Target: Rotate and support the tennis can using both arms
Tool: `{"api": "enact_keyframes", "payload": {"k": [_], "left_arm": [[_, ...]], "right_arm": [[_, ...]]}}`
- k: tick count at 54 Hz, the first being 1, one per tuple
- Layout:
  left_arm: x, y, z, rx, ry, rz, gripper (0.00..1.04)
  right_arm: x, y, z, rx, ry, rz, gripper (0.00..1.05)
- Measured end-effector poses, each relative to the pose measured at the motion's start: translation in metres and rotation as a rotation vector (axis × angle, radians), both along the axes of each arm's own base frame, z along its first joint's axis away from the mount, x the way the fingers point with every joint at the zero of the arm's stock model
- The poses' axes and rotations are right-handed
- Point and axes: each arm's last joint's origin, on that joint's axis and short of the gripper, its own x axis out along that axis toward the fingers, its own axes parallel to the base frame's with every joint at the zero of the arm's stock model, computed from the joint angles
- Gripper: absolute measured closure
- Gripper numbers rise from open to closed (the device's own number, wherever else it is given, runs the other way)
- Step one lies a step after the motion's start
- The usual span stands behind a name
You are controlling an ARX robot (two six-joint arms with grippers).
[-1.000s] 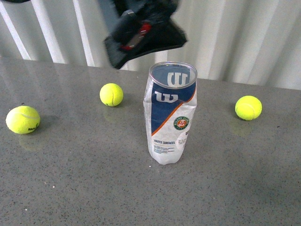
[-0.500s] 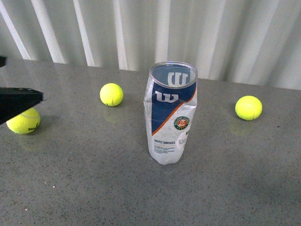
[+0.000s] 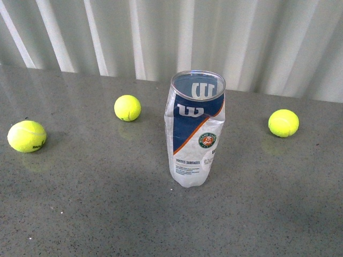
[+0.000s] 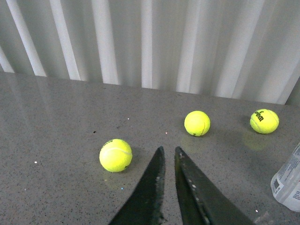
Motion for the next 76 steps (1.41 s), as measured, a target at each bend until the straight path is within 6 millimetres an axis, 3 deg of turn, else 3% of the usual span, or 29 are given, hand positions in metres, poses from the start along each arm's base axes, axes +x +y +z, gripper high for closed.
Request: {"api": "enact_keyframes", "payload": {"k": [2,34,76], "left_arm": [[-0.003,0.000,0.001,-0.007,-0.003,0.000,1.01],[-0.031,0.000,0.012,-0.011,-0.039,0.000,1.01],[-0.059,0.000,0.008,-0.013,-0.021,0.000,1.01]], "right_arm": [[0.000,0.000,0.000,0.000,0.000,0.000,0.07],[0.000,0.000,0.000,0.000,0.000,0.000,0.07],[0.000,0.000,0.000,0.000,0.000,0.000,0.07]]}}
